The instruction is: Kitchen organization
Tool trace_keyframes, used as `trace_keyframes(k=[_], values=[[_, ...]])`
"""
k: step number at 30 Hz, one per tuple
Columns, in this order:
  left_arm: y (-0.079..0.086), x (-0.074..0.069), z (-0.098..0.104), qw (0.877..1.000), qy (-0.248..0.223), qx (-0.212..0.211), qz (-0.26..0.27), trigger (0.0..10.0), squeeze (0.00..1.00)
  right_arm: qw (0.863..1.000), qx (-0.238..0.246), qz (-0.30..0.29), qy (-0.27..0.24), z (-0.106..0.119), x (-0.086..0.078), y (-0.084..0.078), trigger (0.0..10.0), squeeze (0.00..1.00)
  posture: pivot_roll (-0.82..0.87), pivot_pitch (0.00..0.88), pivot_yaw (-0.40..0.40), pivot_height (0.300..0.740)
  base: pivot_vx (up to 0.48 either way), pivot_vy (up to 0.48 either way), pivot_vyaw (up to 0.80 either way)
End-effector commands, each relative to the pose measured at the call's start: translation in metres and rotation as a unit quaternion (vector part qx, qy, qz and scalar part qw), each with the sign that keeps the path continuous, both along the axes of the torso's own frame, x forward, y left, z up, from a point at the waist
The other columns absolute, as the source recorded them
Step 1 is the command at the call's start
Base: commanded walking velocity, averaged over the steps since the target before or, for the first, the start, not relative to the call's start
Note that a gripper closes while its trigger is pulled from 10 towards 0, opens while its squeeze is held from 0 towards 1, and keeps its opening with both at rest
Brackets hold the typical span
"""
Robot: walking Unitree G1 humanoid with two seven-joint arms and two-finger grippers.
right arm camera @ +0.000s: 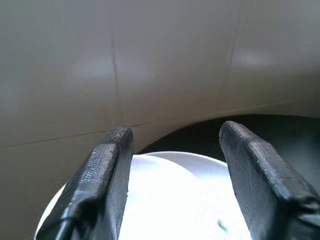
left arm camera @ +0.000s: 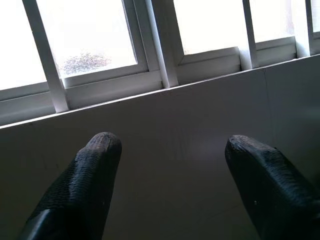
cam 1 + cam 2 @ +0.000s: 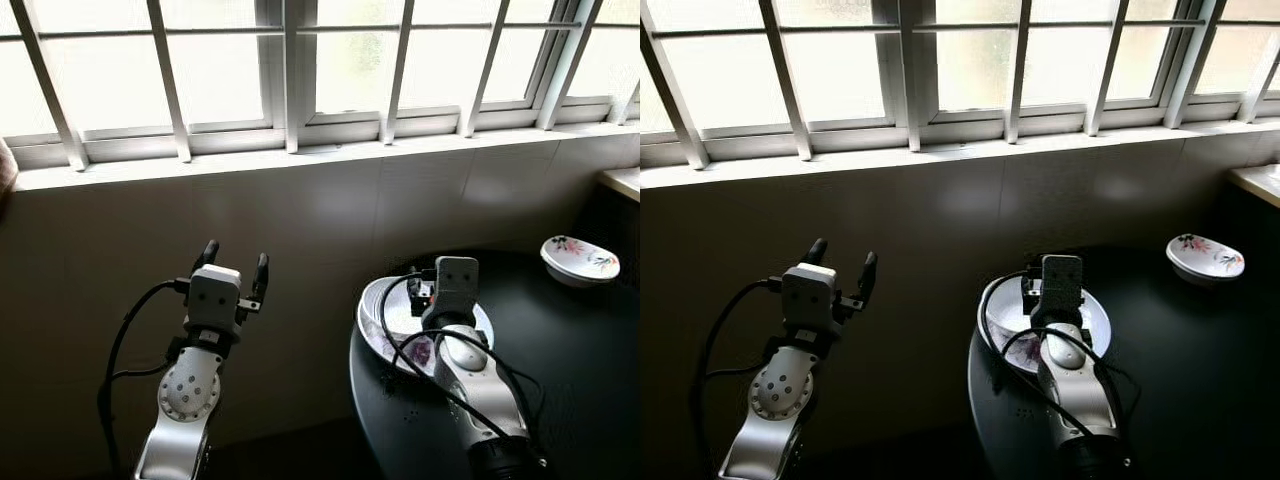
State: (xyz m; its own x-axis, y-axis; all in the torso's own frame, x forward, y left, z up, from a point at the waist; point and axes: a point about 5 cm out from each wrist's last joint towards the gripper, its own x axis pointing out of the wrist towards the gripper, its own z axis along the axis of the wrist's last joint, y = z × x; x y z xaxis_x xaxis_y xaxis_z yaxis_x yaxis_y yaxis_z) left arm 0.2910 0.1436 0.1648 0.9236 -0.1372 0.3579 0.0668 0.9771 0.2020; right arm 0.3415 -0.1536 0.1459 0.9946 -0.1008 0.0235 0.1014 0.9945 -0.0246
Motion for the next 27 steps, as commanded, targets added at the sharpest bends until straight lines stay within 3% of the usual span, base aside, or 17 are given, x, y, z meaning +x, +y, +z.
trace_keyframes(k=[1, 6, 11, 12, 19, 27], values=[[-0.001, -0.001, 0.001, 1.0, -0.004, 0.004, -0.005, 10.0, 0.0, 1.0, 0.006, -0.01, 0.002, 0.001, 0.002, -0.003, 10.0, 0.0, 0.01, 0.0, -0.029, 0.736, 0.0, 0.0, 0.0], [0.0, -0.001, 0.0, 1.0, -0.002, 0.004, -0.004, 10.0, 0.0, 1.0, 0.014, -0.023, 0.009, 0.0, 0.004, -0.008, 10.0, 0.0, 0.01, 0.0, -0.028, 0.736, 0.0, 0.0, 0.0], [0.0, -0.001, -0.002, 1.0, 0.002, 0.007, -0.005, 10.0, 0.0, 0.997, 0.054, -0.037, 0.043, -0.009, 0.006, -0.013, 10.0, 0.0, 0.01, 0.0, -0.028, 0.736, 0.0, 0.0, 0.0], [-0.001, -0.001, -0.002, 1.0, 0.002, 0.007, -0.006, 10.0, 0.0, 0.993, 0.084, -0.036, 0.079, -0.018, 0.009, -0.015, 10.0, 0.0, 0.01, 0.0, -0.029, 0.736, 0.0, 0.0, 0.0], [0.0, -0.001, -0.002, 1.0, 0.002, 0.009, -0.005, 10.0, 0.0, 0.985, 0.11, -0.069, 0.113, -0.028, 0.012, -0.026, 10.0, 0.0, 0.02, 0.0, -0.034, 0.736, 0.0, 0.0, 0.0], [0.0, -0.002, -0.003, 1.0, 0.005, 0.011, -0.003, 10.0, 0.0, 0.974, 0.157, -0.062, 0.153, -0.04, 0.012, -0.022, 10.0, 0.0, 0.02, 0.0, -0.034, 0.736, 0.0, 0.0, 0.0]])
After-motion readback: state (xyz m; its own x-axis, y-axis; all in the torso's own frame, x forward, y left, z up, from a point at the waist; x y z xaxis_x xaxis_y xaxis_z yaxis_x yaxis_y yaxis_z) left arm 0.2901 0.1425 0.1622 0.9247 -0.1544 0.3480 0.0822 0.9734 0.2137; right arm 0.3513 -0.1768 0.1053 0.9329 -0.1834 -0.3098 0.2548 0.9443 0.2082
